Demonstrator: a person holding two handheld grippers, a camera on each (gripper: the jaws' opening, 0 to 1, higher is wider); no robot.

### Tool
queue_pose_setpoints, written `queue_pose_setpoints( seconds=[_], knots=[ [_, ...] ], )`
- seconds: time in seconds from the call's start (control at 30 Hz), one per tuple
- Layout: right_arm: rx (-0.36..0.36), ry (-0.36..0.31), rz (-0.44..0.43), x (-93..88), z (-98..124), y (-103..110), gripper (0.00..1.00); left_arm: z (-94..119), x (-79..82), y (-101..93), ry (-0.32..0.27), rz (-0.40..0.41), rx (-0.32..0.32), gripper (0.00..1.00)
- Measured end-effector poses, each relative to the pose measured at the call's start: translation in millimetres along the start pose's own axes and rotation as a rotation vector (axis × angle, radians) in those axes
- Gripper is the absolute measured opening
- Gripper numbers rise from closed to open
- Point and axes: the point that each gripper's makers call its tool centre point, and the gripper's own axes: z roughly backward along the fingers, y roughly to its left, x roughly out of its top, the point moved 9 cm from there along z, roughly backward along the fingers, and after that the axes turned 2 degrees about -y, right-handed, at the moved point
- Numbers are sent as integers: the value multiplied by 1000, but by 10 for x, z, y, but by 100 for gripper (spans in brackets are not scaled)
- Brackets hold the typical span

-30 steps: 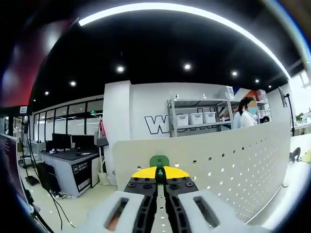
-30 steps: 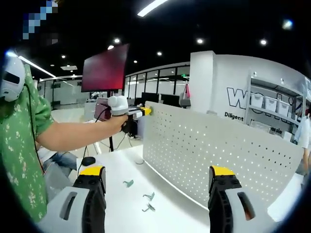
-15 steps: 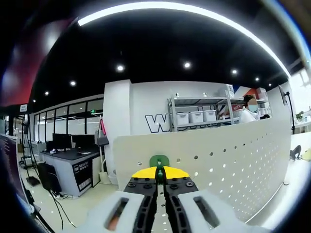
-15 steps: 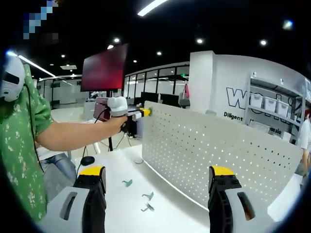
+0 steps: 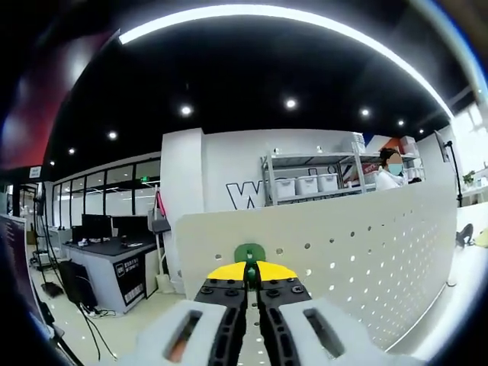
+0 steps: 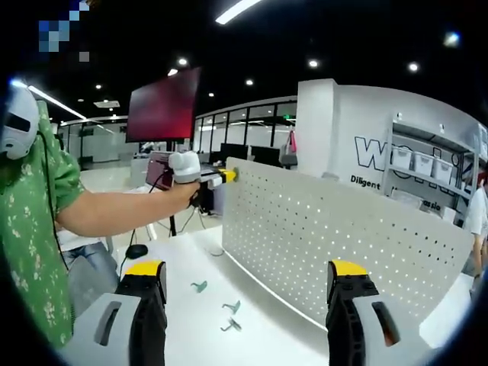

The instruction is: Insert the hook assembly into the mounting plate slot until the hook locks in place.

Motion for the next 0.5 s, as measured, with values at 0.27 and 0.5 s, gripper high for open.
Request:
queue_pose_setpoints(
  seconds=[0.27, 0.5],
  knots=[
    [-3, 9, 2, -10, -6, -3, 88, -18, -52, -6, 18, 1, 5, 3],
    [-5, 8, 1, -16, -2, -10, 88, -35, -65, -7, 13, -18, 2, 3]
  ],
)
